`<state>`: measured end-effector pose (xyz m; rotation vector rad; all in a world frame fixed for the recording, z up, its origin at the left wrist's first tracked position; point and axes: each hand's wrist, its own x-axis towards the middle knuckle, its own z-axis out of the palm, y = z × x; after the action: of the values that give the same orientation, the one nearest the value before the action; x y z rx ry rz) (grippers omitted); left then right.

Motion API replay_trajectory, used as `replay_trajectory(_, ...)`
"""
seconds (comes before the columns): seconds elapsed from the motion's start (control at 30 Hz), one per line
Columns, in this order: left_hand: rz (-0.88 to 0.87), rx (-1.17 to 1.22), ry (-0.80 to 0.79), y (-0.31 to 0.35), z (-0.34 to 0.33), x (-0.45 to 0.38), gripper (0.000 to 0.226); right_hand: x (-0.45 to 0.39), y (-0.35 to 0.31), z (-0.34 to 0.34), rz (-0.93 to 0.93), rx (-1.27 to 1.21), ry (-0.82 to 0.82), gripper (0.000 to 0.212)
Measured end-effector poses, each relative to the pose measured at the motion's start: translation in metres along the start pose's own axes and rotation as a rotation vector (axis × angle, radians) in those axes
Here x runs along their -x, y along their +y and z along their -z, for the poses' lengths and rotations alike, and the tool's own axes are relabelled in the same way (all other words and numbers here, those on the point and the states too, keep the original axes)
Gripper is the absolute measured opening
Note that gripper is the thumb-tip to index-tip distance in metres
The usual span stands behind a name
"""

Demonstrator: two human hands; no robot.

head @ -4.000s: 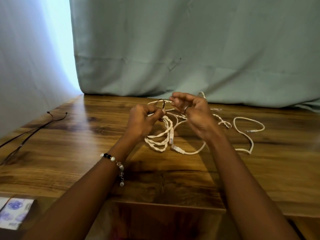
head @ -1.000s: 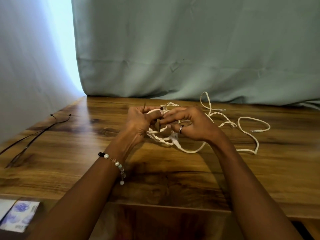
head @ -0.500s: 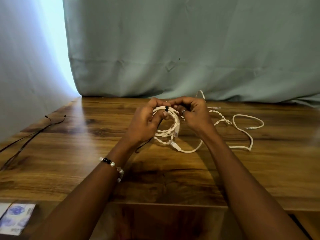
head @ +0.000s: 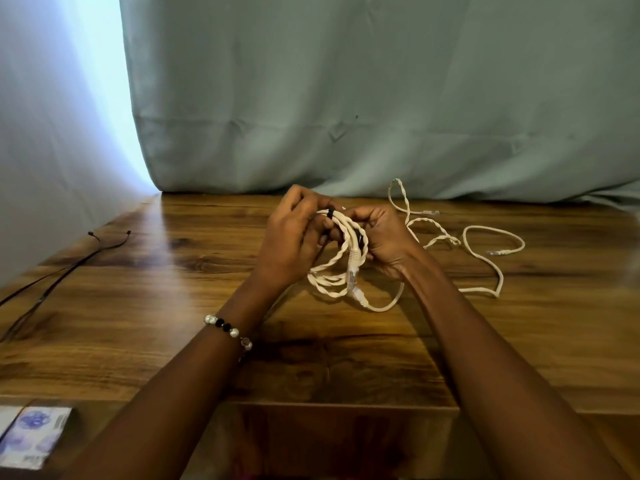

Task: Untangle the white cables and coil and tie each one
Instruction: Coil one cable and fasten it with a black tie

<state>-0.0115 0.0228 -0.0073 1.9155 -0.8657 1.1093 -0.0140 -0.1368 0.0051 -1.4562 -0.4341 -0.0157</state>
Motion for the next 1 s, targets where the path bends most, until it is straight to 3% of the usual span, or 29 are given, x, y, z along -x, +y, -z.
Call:
replay_trajectory(0.17, 0.214, 0.243, 0.008, -0.008, 0.001, -0.001, 0.02, -0.004, -0.004, 0.004, 0.068, 0.003, 0.069, 0.03)
replay_trajectory(0.27, 0.326, 0.361, 0.013, -0.012, 0.006, -0.002, 0.018, -0.004, -0.008, 0.006, 0.083, -0.08, 0.139, 0.014)
replay_trajectory(0.5, 0.451, 0.299, -0.144, -0.01, 0.011, -0.003, 0.02, -0.004, -0.011, 0.002, 0.185, -0.111, 0.281, 0.016)
replay_trajectory(0.6, 0.477, 0.213, -0.128, -0.011, 0.014, -0.005, 0.024, -0.005, -0.014, 0.002, 0.293, 0.091, 0.302, 0.019)
replay_trajectory(0.7, 0.383, -0.099, -0.125, -0.016, 0.013, -0.005, 0.032, -0.003, -0.01, -0.007, 0.485, 0.485, 0.261, 0.025)
replay_trajectory(0.8, 0.376, -0.221, -0.051, -0.021, 0.012, -0.006, 0.026, -0.004, -0.002, -0.018, 0.71, 0.793, 0.229, 0.028)
replay_trajectory(0.87, 0.419, -0.199, -0.035, -0.024, 0.013, -0.005, 0.021, -0.004, 0.004, -0.024, 0.773, 0.891, 0.214, 0.028)
replay_trajectory(1.0, 0.759, 0.185, 0.043, -0.021, 0.013, -0.003, 0.014, -0.005, 0.009, -0.029, 0.764, 0.978, 0.163, 0.033)
